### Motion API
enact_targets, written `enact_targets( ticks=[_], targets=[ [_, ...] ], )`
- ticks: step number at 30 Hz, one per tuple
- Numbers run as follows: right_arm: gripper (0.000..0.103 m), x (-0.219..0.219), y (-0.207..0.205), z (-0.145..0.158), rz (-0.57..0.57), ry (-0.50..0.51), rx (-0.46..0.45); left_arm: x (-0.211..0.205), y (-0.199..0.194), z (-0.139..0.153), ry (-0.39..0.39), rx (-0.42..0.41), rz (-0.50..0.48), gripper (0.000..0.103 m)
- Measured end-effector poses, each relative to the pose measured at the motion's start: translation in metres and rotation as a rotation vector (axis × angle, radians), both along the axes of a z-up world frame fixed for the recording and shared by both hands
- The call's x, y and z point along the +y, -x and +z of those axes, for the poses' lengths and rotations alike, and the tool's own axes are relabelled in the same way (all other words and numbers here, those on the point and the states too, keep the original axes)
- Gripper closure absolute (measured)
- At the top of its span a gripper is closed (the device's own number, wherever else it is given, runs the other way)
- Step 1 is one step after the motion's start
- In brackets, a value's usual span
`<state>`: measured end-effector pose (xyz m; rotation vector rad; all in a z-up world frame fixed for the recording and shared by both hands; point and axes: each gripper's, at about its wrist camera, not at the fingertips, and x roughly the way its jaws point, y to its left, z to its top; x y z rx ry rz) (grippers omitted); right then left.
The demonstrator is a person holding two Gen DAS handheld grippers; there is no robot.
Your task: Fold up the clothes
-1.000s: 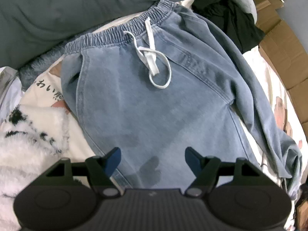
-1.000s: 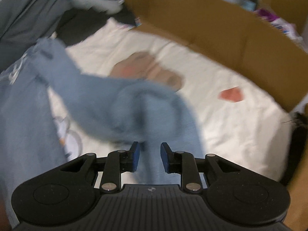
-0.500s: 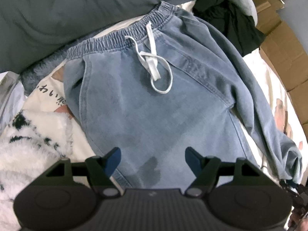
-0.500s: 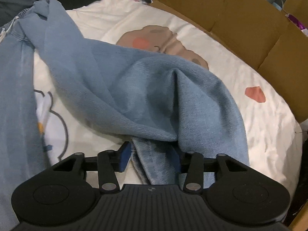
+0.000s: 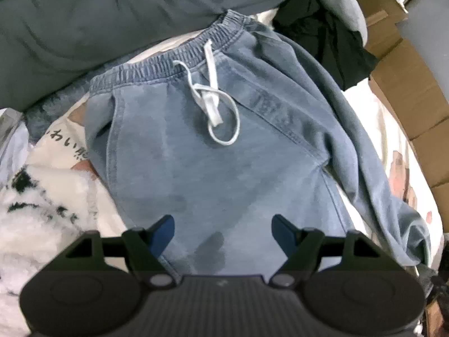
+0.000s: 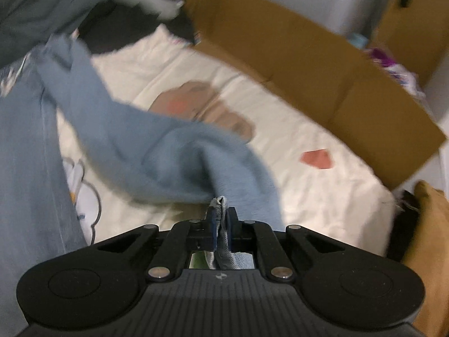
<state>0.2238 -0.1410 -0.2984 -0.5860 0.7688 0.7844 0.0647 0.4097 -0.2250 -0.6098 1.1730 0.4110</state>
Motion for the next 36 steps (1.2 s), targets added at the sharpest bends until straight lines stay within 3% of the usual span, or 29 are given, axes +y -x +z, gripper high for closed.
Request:
enact_targets(
  ticks=[7, 12, 17, 21, 27, 29, 30, 31, 36],
  targets=[
    [0.103, -0.049, -0.026, 0.059, -0.178, -0.119, -0.045, 0.0, -0.012, 0.014, -0.025, -0.022, -0.038, 0.024],
    [0.103, -0.08, -0.05, 0.073, -0.275, -0.136, -0.076, 0.002, -0.023, 0.023, -0.047, -0.038, -0.056, 0.024],
    [0.103, -0.101, -0.079, 0.068, -0.376, -0.132, -0.095, -0.002, -0.038, 0.022, -0.062, -0.038, -0.079, 0.024],
    [0.103, -0.113, -0.106, 0.048, -0.437, -0.1, -0.072, -0.012, -0.052, 0.017, -0.065, -0.032, -0.107, 0.024],
    [0.102, -0.111, -0.11, 0.025, -0.379, -0.125, 0.009, -0.026, -0.074, 0.015, -0.077, -0.033, -0.151, 0.024],
    [0.086, -0.106, -0.104, 0.02, -0.302, -0.147, 0.063, -0.029, -0.08, 0.016, -0.082, -0.037, -0.164, 0.024],
    [0.069, -0.1, -0.1, 0.015, -0.262, -0.115, 0.06, -0.031, -0.082, 0.016, -0.084, -0.037, -0.168, 0.023],
    [0.06, -0.094, -0.097, 0.011, -0.222, -0.085, 0.057, -0.032, -0.084, 0.015, -0.086, -0.037, -0.172, 0.023],
    [0.056, -0.085, -0.097, -0.013, -0.156, -0.026, 0.099, -0.038, -0.09, 0.011, -0.092, -0.022, -0.193, 0.021]
  ],
)
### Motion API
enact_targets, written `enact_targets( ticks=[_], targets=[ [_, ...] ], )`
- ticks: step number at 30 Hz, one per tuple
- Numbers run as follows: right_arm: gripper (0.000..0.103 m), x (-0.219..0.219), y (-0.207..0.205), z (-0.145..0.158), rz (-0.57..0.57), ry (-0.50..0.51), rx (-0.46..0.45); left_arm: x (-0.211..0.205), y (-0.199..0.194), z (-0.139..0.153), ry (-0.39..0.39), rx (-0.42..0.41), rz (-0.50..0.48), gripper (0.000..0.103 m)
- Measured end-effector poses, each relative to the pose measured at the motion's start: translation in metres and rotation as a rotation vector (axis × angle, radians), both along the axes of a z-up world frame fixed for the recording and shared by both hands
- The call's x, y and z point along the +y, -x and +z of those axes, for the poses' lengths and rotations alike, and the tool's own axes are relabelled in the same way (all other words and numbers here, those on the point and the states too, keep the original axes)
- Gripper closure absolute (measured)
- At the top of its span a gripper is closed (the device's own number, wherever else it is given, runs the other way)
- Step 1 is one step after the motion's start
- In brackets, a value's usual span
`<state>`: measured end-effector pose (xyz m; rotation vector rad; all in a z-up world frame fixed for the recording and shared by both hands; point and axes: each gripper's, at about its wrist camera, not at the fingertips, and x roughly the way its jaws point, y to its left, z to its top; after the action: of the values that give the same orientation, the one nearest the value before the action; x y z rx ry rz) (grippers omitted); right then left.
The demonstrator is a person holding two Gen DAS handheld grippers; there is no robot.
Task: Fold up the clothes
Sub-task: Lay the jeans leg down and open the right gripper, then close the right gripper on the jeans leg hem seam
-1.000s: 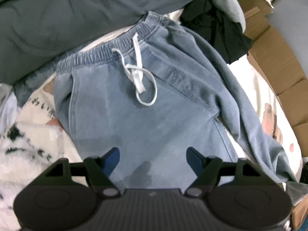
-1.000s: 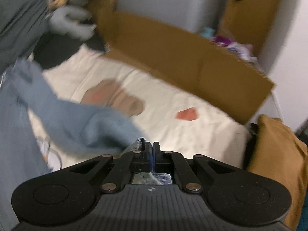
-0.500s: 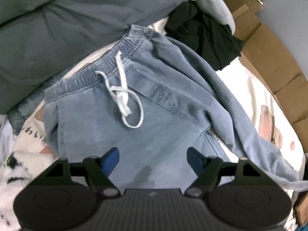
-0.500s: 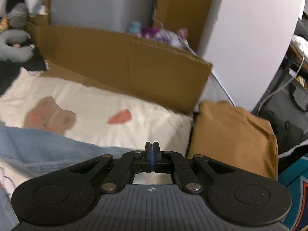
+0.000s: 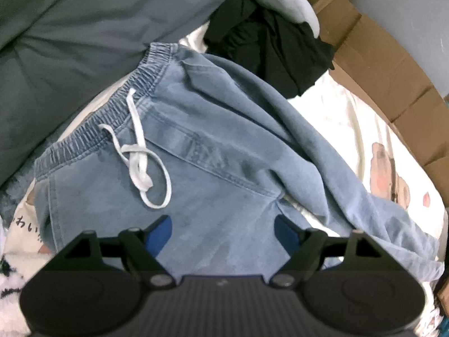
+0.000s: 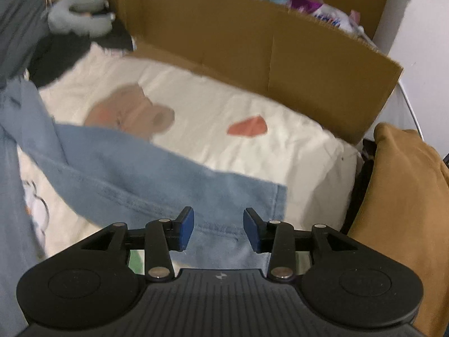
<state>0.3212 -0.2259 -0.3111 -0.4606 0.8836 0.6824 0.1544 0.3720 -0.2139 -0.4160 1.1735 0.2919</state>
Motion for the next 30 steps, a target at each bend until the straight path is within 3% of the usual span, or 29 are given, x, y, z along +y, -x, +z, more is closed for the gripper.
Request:
enact_targets(
  ticks=[7, 17, 30],
  targets=[
    [0.049, -0.003, -0.024, -0.03, 0.052, 0.149, 0.004, 0.001, 0.0, -0.003, -0.016, 0.025, 0.001, 0.02],
    [0.048, 0.034, -0.053, -0.033, 0.491, 0.343, 0.165, 0.003, -0.005, -0.012, -0.024, 0.047, 0.01, 0.02],
    [0.05, 0.076, -0.071, -0.057, 0.74, 0.499, 0.33, 0.004, -0.036, -0.012, -0.02, 0.039, -0.009, 0.02]
  ],
)
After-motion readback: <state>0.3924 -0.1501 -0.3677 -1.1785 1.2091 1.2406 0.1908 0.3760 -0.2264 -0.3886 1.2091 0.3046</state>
